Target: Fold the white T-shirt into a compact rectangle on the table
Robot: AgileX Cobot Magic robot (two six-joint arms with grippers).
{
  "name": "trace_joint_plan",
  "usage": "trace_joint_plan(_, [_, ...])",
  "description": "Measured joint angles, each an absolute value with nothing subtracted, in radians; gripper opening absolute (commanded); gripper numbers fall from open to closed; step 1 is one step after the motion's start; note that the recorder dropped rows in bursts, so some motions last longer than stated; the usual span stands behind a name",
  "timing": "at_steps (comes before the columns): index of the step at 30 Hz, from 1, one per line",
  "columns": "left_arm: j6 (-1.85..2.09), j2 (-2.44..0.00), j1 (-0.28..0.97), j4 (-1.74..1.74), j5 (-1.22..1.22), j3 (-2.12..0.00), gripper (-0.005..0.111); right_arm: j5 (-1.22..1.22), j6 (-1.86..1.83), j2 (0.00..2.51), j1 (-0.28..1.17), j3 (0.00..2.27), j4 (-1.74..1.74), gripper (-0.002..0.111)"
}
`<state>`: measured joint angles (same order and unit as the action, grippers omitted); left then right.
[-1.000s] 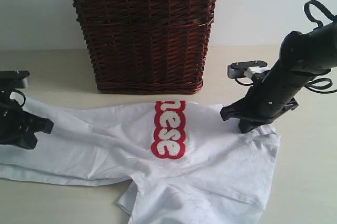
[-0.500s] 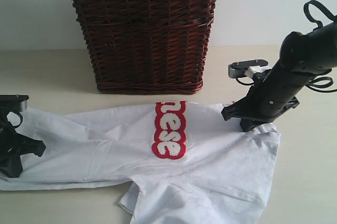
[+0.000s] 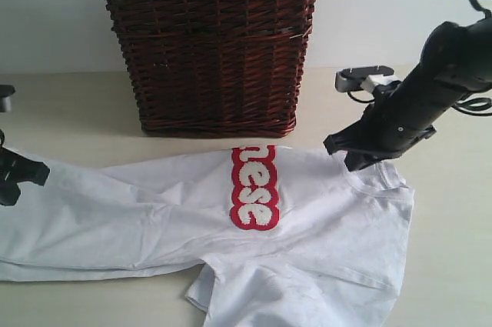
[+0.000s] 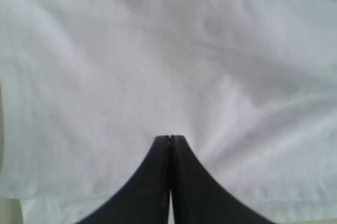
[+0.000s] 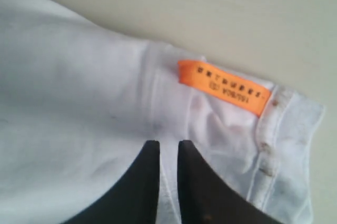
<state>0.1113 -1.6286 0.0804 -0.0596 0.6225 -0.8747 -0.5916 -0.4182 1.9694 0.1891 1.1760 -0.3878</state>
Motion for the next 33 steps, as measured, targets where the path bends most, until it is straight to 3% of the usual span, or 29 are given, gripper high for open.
trace_joint_plan(5, [0.111,-1.565,0.080,-0.060,0.596,-0.875,0.000,-0.655,-0.463,1.854,0.189,1.176,-0.434,0.030])
trace_joint_plan(10, [0.115,-1.435,0.080,-0.104,0.523,-0.854,0.000,-0.808,-0.515,1.726,0.189,1.176,-0.443,0.030])
trace_joint_plan(15, [0.256,-1.257,0.080,-0.326,0.469,-0.799,0.000,-0.863,-0.658,1.580,0.210,1.117,-0.546,0.033])
trace_joint_plan(19, [0.449,-1.104,0.091,-0.575,0.466,-0.756,0.000,-0.882,-0.715,1.466,0.311,1.037,-0.562,0.043])
trace_joint_plan(33, [0.596,-0.556,0.139,-0.810,0.447,-0.602,0.000,-0.885,-0.608,1.369,0.800,0.751,-0.415,0.043])
